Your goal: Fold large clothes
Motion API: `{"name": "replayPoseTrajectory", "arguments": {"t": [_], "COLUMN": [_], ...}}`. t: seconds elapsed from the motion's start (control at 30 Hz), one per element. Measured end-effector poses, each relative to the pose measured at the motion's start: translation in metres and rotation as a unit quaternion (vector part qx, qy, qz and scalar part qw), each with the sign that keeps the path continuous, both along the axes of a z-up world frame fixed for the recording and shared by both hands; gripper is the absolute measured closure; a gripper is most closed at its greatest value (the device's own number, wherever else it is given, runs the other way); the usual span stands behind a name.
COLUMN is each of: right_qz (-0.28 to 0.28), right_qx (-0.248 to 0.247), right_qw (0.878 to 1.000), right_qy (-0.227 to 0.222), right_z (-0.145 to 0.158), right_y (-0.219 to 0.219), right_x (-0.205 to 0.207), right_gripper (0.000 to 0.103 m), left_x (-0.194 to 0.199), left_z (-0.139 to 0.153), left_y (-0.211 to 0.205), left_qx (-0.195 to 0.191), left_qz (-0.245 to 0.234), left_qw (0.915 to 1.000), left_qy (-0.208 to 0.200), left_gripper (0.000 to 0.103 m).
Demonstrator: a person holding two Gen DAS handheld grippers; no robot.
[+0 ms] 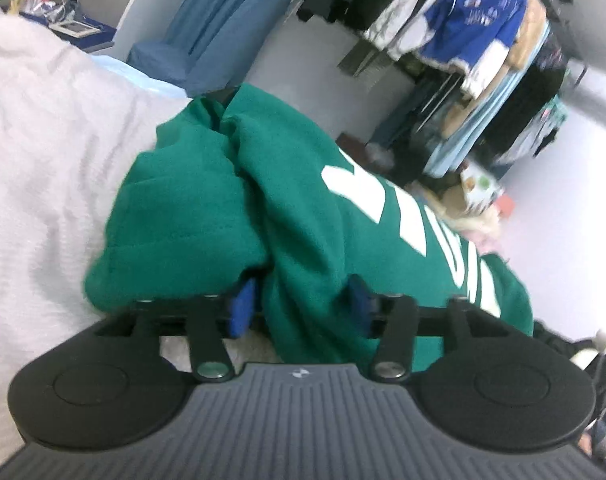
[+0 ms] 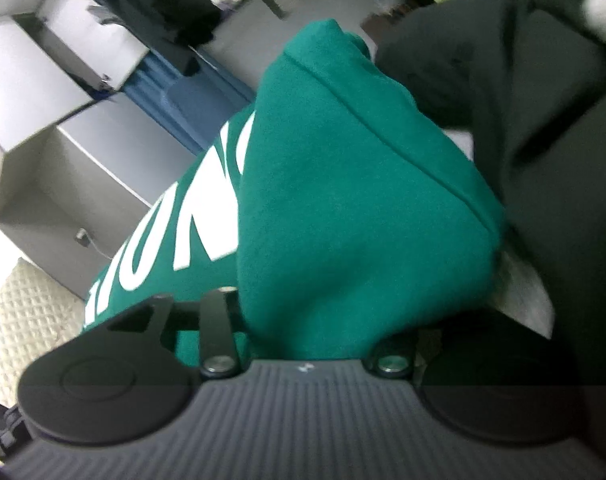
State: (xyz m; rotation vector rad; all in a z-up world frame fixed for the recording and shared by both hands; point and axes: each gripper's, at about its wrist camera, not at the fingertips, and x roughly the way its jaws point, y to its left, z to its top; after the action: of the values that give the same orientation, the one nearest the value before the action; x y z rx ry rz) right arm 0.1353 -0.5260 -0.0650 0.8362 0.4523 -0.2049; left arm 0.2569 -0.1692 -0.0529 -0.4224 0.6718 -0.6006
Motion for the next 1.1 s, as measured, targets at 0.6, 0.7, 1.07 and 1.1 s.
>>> {"name": "replayPoseTrajectory", "arguments": {"t": [0.6,0.7,1.07,1.1], "right_qz": [0.061,0.070,0.076,0.075], "right_qx": [-0.179,-0.218,-0.278,-0.283], "right_qw": [0.980,0.970,0.952,0.951], "right_qy": [-0.062,-0.080,-0.099,-0.097], "right_z": [0.178,0.202,0.230,0.229], "right_y": [0.103,0.126,0.171,0.174], "right_x": [-0.117,-0.150,-0.243,-0.249], "right_gripper": [0.050,0.050,0.050,0.050], "left_x": [-0.171,-0.214,-0.348,-0.355], "left_z": [0.190,0.218,0.260,0.259], "left_y": [0.033,0.036,0.047,0.047], "left_qx": [0.093,0.106,0.123,0.122], "left_qz": [-0.003,-0.004,-0.003,-0.005], "left_qw": [0.9906,0.9852,0.9719,0.9717], "left_qy": [-0.101,-0.135,-0.201,-0.202], "left_gripper": [0.034,0.034,0.030,0.030]}}
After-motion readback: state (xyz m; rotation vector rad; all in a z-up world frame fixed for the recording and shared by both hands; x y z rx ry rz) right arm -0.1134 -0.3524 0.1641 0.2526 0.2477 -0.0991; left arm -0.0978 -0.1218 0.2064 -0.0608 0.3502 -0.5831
